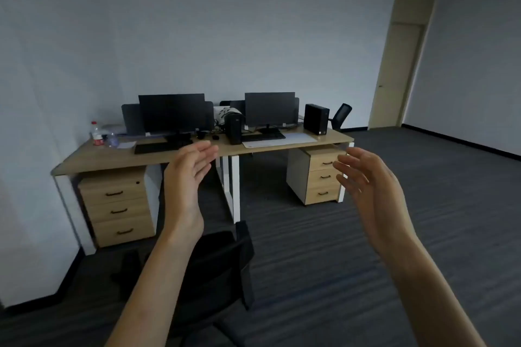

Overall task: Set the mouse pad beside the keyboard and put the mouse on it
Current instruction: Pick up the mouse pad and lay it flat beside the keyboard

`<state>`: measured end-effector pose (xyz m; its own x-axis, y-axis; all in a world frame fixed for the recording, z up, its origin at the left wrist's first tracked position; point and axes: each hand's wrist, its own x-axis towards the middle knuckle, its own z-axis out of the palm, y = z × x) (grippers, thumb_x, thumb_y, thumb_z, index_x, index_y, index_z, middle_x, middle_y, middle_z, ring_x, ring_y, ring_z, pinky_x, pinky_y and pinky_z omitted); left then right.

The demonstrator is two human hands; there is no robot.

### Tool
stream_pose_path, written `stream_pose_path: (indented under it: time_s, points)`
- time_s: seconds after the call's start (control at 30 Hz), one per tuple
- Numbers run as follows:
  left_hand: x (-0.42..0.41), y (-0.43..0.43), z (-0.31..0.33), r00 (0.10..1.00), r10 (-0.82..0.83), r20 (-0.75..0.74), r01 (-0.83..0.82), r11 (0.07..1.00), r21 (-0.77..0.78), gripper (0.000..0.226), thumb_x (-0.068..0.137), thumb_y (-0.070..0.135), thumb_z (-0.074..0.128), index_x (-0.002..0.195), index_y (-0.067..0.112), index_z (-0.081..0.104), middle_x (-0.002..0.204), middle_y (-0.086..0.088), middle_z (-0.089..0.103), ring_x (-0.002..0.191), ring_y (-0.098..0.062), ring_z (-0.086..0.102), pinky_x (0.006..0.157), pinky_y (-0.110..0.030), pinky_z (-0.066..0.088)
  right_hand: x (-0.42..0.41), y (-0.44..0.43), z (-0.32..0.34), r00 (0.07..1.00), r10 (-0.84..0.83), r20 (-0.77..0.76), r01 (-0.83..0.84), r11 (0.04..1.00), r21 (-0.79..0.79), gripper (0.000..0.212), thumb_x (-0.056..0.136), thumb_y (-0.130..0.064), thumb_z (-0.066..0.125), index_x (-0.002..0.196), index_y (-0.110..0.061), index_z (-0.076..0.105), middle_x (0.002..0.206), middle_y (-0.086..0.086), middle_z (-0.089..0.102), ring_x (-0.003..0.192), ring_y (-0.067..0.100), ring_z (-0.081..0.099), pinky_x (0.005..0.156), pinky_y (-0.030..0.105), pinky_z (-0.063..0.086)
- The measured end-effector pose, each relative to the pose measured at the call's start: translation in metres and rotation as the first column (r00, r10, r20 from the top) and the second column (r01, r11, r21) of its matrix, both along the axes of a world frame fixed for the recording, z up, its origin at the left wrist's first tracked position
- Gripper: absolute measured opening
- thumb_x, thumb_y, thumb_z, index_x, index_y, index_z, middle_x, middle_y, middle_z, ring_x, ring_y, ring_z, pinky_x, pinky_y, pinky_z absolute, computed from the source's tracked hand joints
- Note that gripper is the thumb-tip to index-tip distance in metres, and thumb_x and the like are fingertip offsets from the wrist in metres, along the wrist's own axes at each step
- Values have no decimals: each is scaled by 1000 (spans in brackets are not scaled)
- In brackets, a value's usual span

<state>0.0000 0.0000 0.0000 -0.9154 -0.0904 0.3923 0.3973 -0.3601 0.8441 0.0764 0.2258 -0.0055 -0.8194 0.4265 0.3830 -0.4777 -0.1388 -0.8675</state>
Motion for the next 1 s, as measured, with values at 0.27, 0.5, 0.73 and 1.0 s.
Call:
stream_pose_path:
  time_s: [0.27,0.5,0.73,1.0]
  points:
    - [-158,91,-3,999,8,51,-8,1000,10,25,91,18,40,91,22,64,92,3,70,92,-5,67,87,-23,48,-171,90,-9,999,-9,44,10,1000,-11,23,90,-27,44,103,-22,63,109,5,66,106,17,62,91,31,47]
    - [-319,178,-9,996,85,24,-86,995,49,22,91,17,42,92,22,63,95,3,68,95,-7,65,89,-23,47,-352,175,-14,994,106,5,-106,994,18,23,90,-29,45,101,-23,64,101,-1,67,103,14,62,91,31,46]
    - [-467,248,-12,984,171,54,-173,984,41,22,90,18,41,94,21,62,97,2,68,94,-6,66,89,-23,46,-521,239,-11,980,196,13,-196,981,7,24,92,-28,41,105,-24,61,106,0,66,106,14,61,92,30,45]
    - [-629,292,-32,958,262,117,-268,963,37,22,90,18,43,90,23,64,95,3,70,94,-6,67,89,-23,47,-703,277,-34,971,230,67,-230,973,-6,23,92,-26,43,103,-21,62,100,0,66,104,16,62,92,31,45]
